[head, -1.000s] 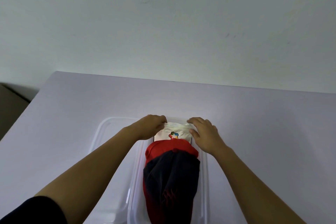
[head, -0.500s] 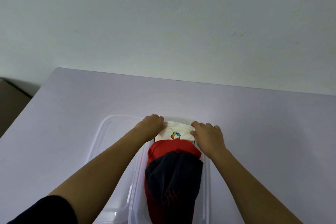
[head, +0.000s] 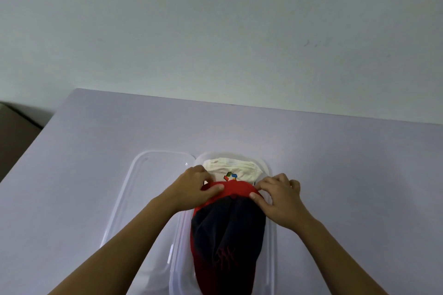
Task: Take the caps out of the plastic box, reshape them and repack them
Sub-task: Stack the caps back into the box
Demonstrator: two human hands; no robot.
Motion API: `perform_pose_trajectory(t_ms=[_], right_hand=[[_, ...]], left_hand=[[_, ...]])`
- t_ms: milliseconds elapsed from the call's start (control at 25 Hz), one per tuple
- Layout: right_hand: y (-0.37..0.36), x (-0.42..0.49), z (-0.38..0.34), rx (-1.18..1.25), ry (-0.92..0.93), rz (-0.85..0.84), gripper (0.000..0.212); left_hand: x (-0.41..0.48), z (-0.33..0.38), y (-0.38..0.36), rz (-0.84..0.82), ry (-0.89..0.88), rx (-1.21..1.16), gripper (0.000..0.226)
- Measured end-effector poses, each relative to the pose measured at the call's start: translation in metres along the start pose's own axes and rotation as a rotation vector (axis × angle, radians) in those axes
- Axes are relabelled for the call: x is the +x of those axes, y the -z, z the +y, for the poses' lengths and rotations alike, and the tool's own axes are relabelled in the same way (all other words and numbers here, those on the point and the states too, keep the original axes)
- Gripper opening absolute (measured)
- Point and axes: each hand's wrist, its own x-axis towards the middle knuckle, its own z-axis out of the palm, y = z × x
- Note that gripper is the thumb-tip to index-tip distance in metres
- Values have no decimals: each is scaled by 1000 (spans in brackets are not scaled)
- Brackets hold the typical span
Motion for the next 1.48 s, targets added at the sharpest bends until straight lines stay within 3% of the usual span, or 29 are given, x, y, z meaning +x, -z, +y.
perform_pose_trajectory(t_ms=[80, 200, 320, 440, 680, 920, 1120, 1240, 1360, 1480], right_hand=[[3, 5, -6, -15, -4, -28, 68], [8, 13, -13, 3, -10, -80, 42], [3, 20, -15, 47, 32, 16, 28], [-1, 27, -13, 85, 15, -34, 26], [-2, 34, -12, -41, -31, -34, 36], [-15, -19, -8, 289, 21, 214, 50], [-32, -58, -12, 218, -7, -36, 95], [-31, -56, -27, 194, -69, -42, 102], [-34, -69, -32, 325, -88, -2, 101], [-47, -94, -38, 590, -243, 51, 82]], left_hand=[[5, 1, -1, -112, -10, -25, 47], [10, 0, -1, -95, 28, -203, 28], [14, -2, -5, -18, 31, -161, 30], [20, -5, -5, -29, 47, -72, 34], [26, 5, -11, 2, 62, 95, 41], [-18, 1, -8, 121, 0, -125, 34], [-43, -9, -24, -71, -24, -126, 35], [-40, -5, -31, 17, -24, -56, 31], [-49, -1, -38, 154, 0, -124, 26], [-65, -10, -34, 471, 133, -222, 32]])
